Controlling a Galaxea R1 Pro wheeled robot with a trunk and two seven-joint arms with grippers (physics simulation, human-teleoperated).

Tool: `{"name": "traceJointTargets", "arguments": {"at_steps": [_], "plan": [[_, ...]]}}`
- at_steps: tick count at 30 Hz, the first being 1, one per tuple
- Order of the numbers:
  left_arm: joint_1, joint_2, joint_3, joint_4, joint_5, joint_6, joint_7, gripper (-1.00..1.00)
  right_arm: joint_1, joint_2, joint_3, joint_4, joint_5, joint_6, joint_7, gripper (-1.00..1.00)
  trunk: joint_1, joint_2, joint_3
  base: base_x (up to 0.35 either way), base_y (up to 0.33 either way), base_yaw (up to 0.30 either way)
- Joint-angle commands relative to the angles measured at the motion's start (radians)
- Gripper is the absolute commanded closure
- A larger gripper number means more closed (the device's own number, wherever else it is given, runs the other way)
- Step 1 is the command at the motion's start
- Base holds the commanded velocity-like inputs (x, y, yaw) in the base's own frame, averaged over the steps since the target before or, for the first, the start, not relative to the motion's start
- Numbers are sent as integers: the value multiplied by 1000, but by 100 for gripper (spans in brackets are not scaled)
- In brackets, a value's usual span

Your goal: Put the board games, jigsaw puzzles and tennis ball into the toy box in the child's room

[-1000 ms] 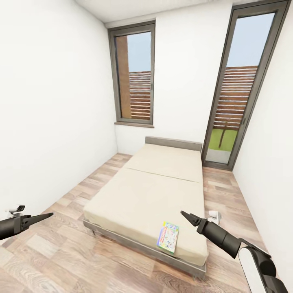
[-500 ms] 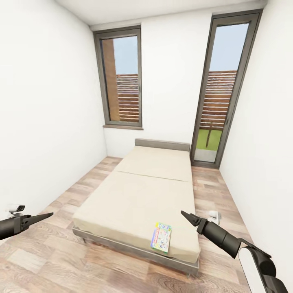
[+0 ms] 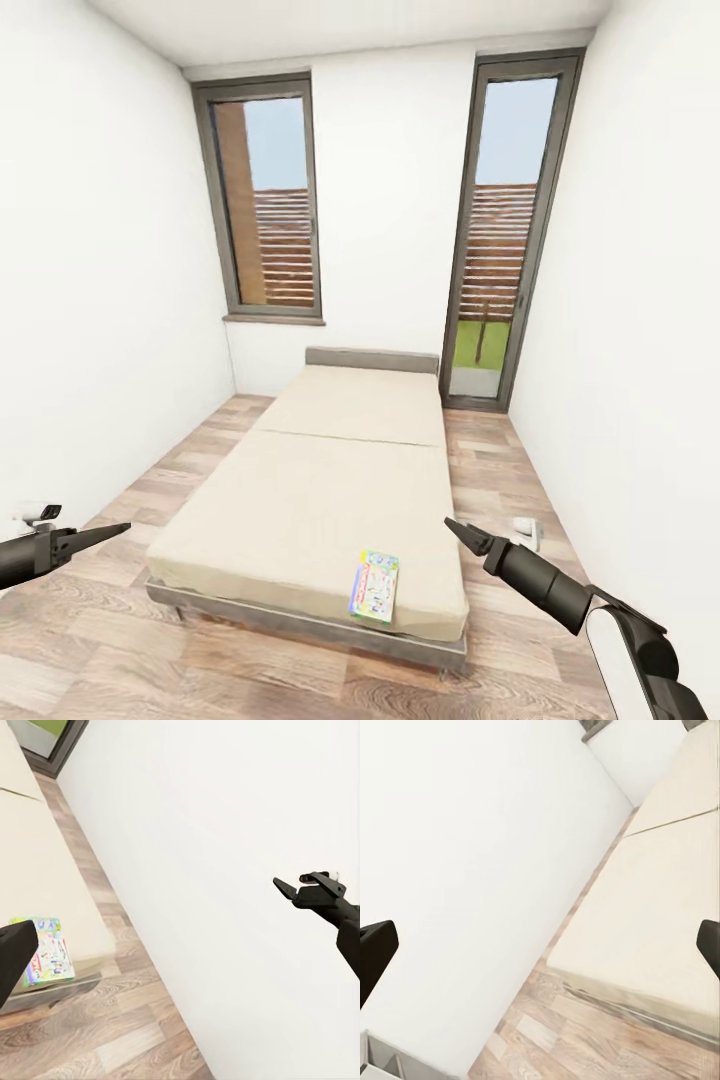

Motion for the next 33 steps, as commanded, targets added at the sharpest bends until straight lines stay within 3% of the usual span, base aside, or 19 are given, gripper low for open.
{"name": "traceJointTargets", "arguments": {"at_steps": [1, 22, 33], "plan": [[0, 0, 0, 0, 0, 11, -4, -100, -1, 0, -1, 0, -4, 7, 1, -100, 0, -1, 1, 0, 0, -199], [0, 0, 0, 0, 0, 11, -4, -100, -1, 0, -1, 0, -4, 7, 1, -100, 0, -1, 12, 0, 0, -98], [0, 0, 0, 0, 0, 11, -4, -100, -1, -1, -1, 0, -4, 9, 2, -100, 0, -1, 12, 0, 0, -231]]}}
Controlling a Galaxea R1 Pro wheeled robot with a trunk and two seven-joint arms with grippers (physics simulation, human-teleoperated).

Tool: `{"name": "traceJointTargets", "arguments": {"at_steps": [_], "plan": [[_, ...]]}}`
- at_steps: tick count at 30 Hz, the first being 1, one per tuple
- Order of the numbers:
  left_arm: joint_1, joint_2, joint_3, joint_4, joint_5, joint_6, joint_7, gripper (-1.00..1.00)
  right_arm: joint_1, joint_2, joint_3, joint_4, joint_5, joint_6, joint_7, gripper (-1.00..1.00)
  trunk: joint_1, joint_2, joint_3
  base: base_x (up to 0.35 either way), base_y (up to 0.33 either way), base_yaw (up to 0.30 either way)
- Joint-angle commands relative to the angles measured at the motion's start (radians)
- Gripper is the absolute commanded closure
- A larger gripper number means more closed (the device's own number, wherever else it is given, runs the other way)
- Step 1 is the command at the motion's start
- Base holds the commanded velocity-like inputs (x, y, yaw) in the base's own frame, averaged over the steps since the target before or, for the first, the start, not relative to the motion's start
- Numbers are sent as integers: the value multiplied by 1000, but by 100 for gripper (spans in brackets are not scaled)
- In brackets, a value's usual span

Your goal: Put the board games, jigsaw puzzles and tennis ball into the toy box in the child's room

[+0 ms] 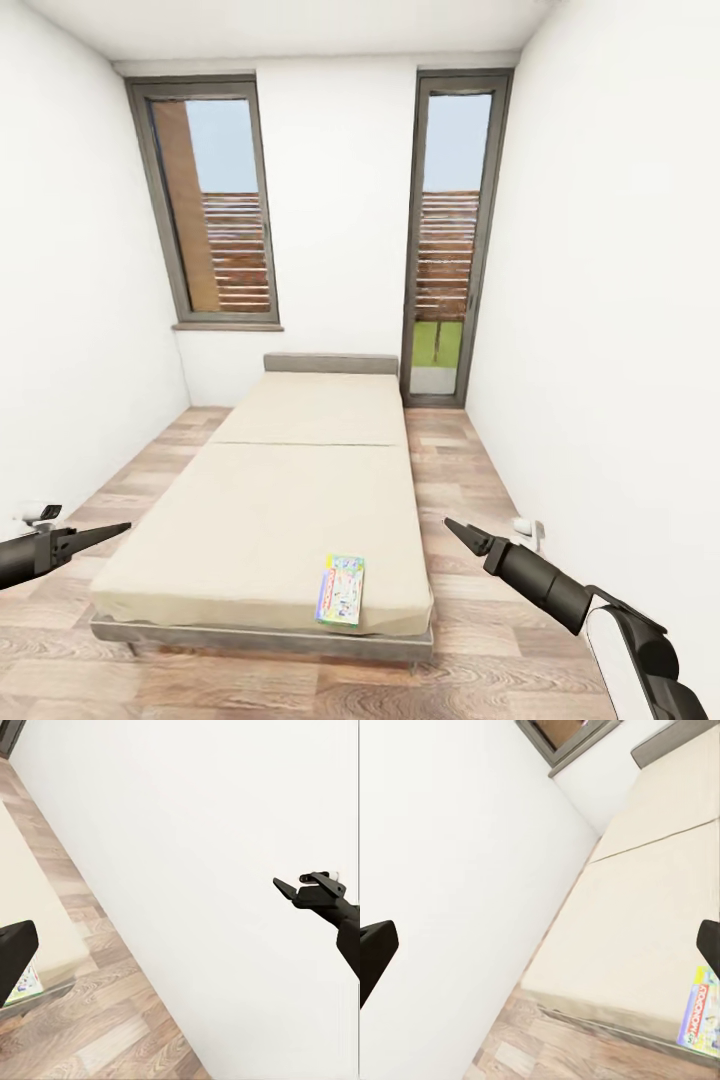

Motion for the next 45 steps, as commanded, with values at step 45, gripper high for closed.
{"name": "traceJointTargets", "arguments": {"at_steps": [45], "plan": [[0, 2, 0, 4, 1, 11, -4, -100, -1, 3, 0, 37, 6, 2, -12, -100, 0, -1, 0, -7, 0, -85]]}}
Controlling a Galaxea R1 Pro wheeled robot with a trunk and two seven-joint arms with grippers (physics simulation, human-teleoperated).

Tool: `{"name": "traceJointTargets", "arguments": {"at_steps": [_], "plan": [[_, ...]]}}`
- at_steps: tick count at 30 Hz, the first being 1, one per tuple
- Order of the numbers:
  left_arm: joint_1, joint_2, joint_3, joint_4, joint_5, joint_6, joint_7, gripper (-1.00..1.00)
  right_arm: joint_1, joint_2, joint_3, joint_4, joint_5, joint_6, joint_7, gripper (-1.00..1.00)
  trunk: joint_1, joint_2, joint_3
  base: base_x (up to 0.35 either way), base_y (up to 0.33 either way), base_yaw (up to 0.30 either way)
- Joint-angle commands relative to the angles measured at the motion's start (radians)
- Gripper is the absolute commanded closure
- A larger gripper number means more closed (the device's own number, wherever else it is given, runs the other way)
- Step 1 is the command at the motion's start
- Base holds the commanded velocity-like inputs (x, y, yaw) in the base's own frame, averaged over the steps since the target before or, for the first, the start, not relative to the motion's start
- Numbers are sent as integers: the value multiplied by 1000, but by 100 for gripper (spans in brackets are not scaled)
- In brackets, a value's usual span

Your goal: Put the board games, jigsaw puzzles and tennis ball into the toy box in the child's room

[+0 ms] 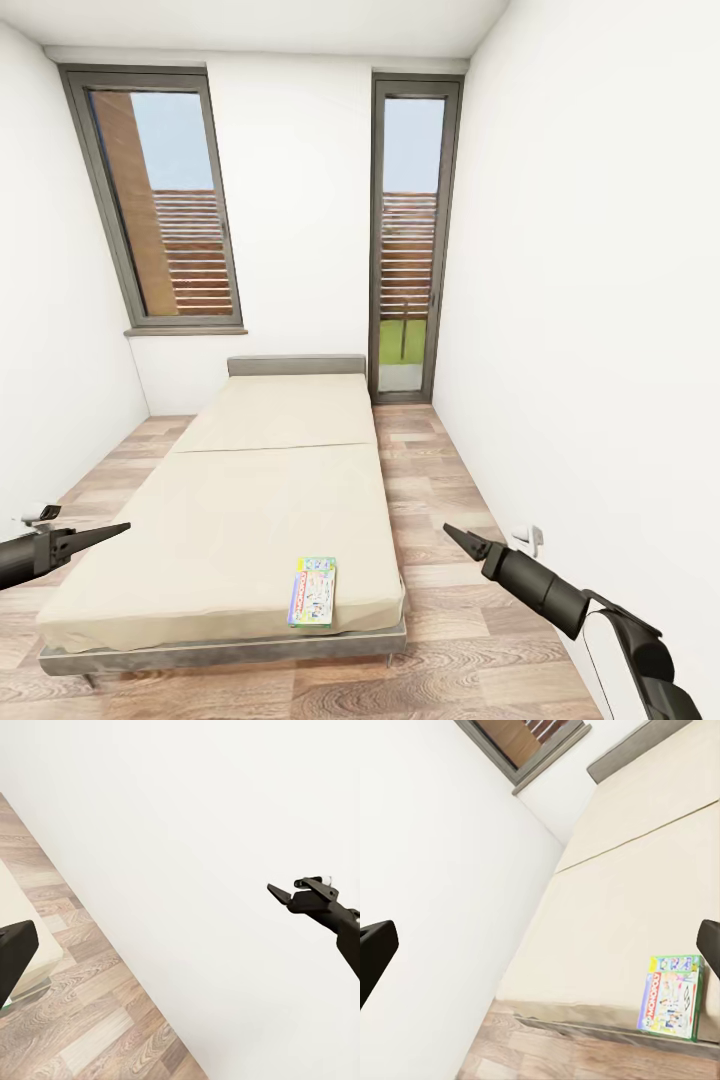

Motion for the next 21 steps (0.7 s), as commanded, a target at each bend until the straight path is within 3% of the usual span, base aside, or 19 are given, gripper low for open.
{"name": "traceJointTargets", "arguments": {"at_steps": [1, 11, 21], "plan": [[0, 0, 0, 0, 0, 11, -4, -100, 0, 0, -1, 0, -5, 6, 1, -100, 0, -1, 0, 0, 0, 0], [0, 0, 0, 0, 0, 11, -4, -100, 0, 0, -1, 0, -4, 13, 2, -100, 0, -1, 0, 0, -24, 0], [0, -2, -1, 0, -1, 13, -4, -100, 0, 3, -2, 1, -1, 11, 0, -100, 0, -1, 0, 0, -230, 0]]}}
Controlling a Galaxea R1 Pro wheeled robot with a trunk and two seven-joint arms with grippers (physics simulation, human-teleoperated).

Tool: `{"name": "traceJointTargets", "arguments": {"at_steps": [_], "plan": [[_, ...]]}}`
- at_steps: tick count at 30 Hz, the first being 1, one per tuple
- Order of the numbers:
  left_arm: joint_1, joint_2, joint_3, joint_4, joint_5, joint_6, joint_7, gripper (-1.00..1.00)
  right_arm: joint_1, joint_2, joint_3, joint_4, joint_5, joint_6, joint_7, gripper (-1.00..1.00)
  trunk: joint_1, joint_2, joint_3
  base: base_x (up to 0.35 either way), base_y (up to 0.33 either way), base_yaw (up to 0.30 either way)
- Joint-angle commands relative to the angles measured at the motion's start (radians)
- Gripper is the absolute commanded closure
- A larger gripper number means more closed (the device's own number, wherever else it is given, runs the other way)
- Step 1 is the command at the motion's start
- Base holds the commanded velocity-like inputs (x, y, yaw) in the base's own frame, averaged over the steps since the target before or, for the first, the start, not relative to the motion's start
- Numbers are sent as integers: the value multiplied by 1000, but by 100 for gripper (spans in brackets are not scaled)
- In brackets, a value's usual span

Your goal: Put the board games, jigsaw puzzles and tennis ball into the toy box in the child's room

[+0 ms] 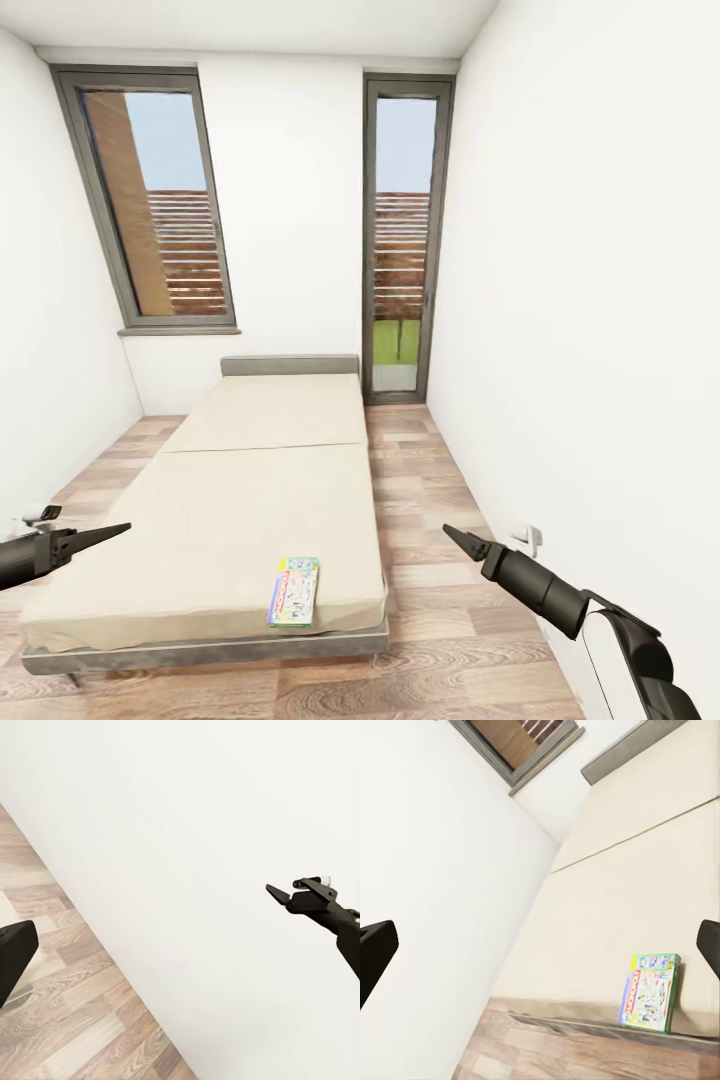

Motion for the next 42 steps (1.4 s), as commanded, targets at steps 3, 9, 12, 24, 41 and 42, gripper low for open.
{"name": "traceJointTargets", "arguments": {"at_steps": [3, 9, 12, 24, 41, 42], "plan": [[0, -3, -4, 0, -1, 14, -4, -100, 0, 1, -1, 0, -4, 6, 1, -100, 0, -1, 0, 0, -171, 0], [0, -7, -8, 1, -9, 17, -4, -100, 0, 3, -1, 1, -4, 6, 0, -100, 0, -1, 0, 0, -68, 0], [0, -11, -8, 1, -25, 20, 12, -100, 0, 3, 1, 1, -5, 5, -1, -100, 0, -1, 0, 0, -23, 0], [-1, -40, -6, 16, -64, 44, 166, -100, 0, 10, 12, 4, -6, 7, -41, -100, 0, -1, 0, 0, -6, 0], [-29, -170, -8, 117, -70, 103, 629, -100, -3, 19, 72, 97, -14, -3, -113, -100, 0, -1, 0, 0, 0, 0], [-31, -183, -8, 121, -69, 102, 689, -100, -3, 21, 75, 103, -13, -3, -114, -100, 0, -1, 0, 0, 0, 0]]}}
